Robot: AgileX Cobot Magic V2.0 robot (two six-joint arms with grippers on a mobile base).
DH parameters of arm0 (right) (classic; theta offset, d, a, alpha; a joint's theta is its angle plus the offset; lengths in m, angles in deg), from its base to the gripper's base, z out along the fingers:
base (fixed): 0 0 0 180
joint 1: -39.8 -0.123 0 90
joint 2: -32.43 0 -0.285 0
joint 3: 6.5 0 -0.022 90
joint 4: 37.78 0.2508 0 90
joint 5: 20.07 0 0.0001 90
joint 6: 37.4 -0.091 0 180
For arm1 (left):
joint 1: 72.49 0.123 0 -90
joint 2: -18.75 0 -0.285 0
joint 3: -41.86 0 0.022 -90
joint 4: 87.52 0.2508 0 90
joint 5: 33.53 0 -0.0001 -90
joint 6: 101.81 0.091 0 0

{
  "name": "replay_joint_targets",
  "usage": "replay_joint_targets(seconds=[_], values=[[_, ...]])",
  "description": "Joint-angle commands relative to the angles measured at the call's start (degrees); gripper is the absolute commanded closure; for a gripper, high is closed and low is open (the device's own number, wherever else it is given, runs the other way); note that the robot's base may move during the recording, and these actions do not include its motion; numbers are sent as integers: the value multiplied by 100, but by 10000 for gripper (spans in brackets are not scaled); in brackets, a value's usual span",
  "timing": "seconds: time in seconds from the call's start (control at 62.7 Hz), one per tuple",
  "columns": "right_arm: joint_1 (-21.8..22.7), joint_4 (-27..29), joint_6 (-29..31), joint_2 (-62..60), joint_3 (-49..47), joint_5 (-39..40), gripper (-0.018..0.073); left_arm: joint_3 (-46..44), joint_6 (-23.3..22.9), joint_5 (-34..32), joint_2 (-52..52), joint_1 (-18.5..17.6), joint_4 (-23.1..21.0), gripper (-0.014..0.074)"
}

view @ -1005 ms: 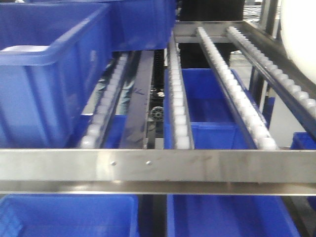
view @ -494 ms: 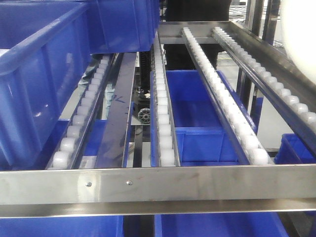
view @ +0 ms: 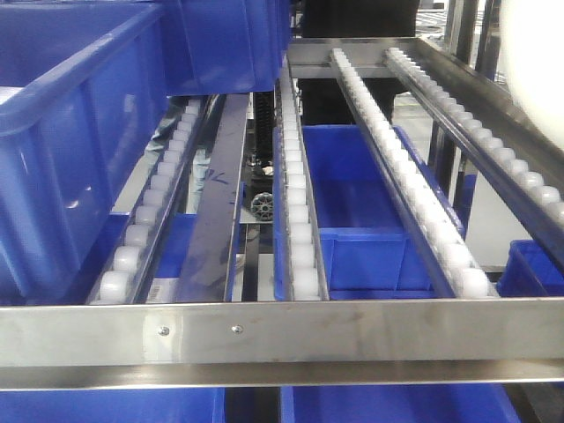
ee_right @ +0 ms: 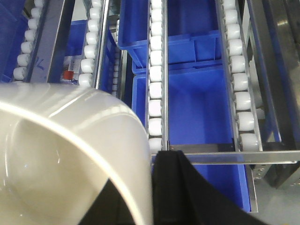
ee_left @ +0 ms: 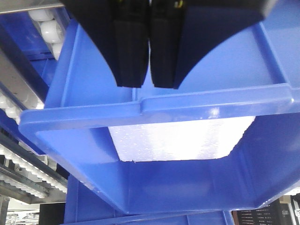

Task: Move white bin to right shelf second layer
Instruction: 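Approach the rack and align with the second roller shelf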

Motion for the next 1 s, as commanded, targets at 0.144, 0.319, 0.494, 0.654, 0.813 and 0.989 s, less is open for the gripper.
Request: replay_joint_targets(seconds=[0.144, 0.319, 0.494, 0.654, 0.813, 0.989], values=[[33, 90, 11, 37, -168, 493, 503, 211, -15, -489, -80, -26, -35, 512], [33, 90, 11, 37, -168, 493, 503, 211, -15, -489, -80, -26, -35, 512], [33, 90, 11, 37, -168, 493, 503, 211, -15, -489, -80, -26, -35, 512], [33, 90, 11, 37, -168, 493, 503, 211, -15, -489, -80, -26, -35, 512], [33, 90, 11, 37, -168, 493, 503, 211, -15, -489, -80, -26, -35, 512], [33, 90, 11, 37, -168, 493, 503, 211, -15, -489, -80, -26, -35, 512]])
